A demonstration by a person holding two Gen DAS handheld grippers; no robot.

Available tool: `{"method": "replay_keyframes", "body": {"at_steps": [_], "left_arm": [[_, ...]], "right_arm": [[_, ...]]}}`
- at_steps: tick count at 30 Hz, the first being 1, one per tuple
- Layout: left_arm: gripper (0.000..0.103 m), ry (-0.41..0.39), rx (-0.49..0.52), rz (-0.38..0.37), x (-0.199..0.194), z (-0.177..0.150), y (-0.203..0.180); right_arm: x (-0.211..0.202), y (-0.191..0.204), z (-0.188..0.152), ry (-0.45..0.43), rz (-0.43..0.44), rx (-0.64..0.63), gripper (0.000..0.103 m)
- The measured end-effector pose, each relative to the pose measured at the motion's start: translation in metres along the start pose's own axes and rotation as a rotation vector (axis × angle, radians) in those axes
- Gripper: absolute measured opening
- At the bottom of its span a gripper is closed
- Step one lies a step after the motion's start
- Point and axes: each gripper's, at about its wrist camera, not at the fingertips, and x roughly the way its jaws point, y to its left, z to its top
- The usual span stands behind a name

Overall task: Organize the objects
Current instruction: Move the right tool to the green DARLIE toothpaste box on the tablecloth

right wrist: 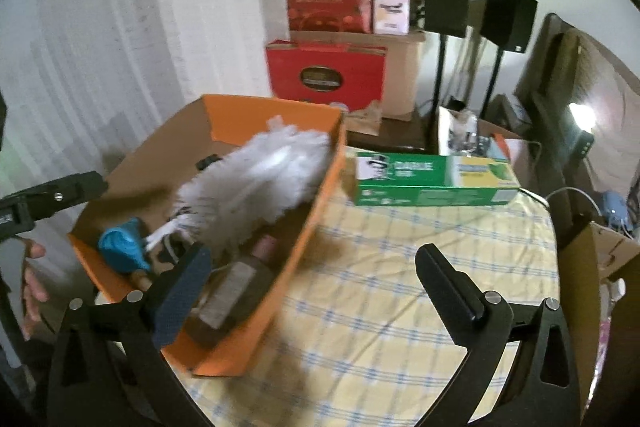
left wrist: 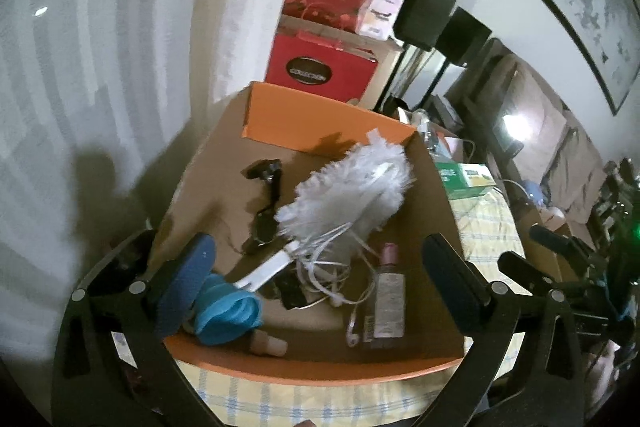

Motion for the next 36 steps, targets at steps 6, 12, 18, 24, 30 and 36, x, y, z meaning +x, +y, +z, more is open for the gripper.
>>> {"method": "replay_keyframes", "body": {"at_steps": [6, 12, 18, 24, 30, 36], "left_arm": [[0.103, 0.042, 0.037, -0.044, 0.015, 0.006, -0.032], [0.103, 0.104, 0.141, -0.074, 0.034, 0.014, -0.076], [0.103, 0.148, 0.221, -0.1, 0.057, 0.027, -0.117], [0.103, 0.182, 0.263, -0.124, 0.083, 0.046, -0.147], [0.103, 0.185, 0.243, -0.13, 0.109, 0.06, -0.162], [0.103, 0.174, 0.203, -0.122, 0.127, 0.065, -0.167]], "right_arm": [[0.003, -0.033, 0.002, 0.012, -0.032, 0.035, 0.103], [0.005, -0.084, 0.009, 0.028, -0.041, 0.105, 0.103], [0.009, -0.141, 0.018, 0.038, -0.077, 0.174, 0.103], [0.025, -0.192, 0.032, 0.054, -0.127, 0.217, 0.103], [0.055, -0.218, 0.05, 0.086, -0.152, 0.23, 0.103], [0.107, -0.226, 0.075, 0.114, -0.14, 0.209, 0.103]]}}
